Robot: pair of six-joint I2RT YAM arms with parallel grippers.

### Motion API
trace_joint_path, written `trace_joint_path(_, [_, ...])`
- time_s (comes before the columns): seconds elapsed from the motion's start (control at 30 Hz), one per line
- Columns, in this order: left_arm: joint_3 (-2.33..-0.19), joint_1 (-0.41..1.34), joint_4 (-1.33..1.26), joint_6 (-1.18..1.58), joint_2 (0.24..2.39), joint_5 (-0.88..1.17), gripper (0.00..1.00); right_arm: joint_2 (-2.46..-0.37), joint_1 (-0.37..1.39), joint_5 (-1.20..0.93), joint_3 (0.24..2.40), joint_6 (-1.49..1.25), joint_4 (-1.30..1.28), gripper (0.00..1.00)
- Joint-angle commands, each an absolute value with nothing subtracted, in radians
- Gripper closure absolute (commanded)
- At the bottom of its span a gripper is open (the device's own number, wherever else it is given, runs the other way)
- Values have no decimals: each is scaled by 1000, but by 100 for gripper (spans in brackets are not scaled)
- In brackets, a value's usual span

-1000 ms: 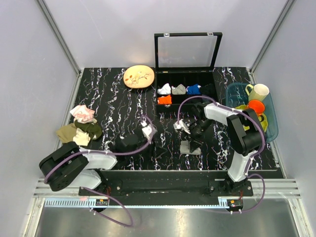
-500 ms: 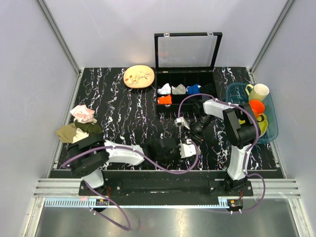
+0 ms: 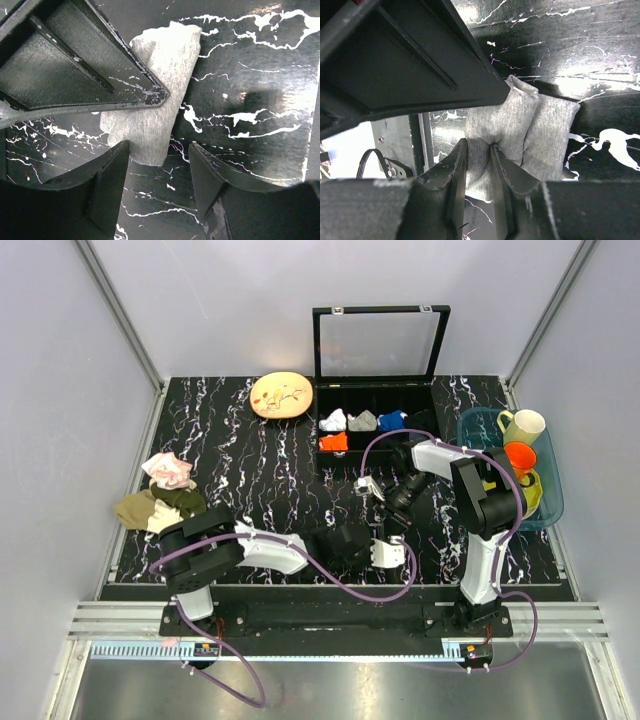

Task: Roll the underwear
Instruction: Roll the underwear to the center of the board.

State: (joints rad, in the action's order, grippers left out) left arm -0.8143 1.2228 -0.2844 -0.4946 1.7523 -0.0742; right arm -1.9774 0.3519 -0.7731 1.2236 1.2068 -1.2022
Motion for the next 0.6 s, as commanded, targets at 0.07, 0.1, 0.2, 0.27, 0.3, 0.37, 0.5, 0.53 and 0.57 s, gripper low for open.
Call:
trace_joint_path(0.07, [-880, 1227, -298, -535, 1807, -112, 43, -2000, 348, -709, 1226, 1212, -1183, 72])
trace_joint_path(0.1, [-888, 1227, -298, -535, 1812, -110, 43, -2000, 347, -709, 1226, 1212, -1184, 72])
trace_joint_path(0.2, [-913, 1229, -273, -534, 1832, -95, 52, -1997, 347, -709, 1221, 1213, -1180, 72])
trace_joint_path(0.27, [-937, 1227, -210, -520, 1847, -74, 69, -1991, 347, -710, 1218, 1210, -1175, 71])
trace_joint_path(0.3, [-948, 1227, -187, -514, 1859, -68, 76, -1987, 345, -710, 1212, 1212, -1174, 71])
trace_joint_path(0.37, [-968, 1226, -126, -482, 1867, -45, 92, -1967, 338, -715, 1201, 1204, -1161, 70])
trace_joint_path(0.5, [-962, 1197, -63, -410, 1864, 46, 99, -1899, 298, -729, 1166, 1184, -1126, 62])
trace_joint_path(0.53, [-963, 1189, -36, -375, 1867, 90, 99, -1869, 284, -732, 1161, 1174, -1114, 59])
trace_joint_path(0.57, [-962, 1180, -28, -359, 1865, 115, 100, -1853, 272, -733, 1154, 1167, -1108, 57])
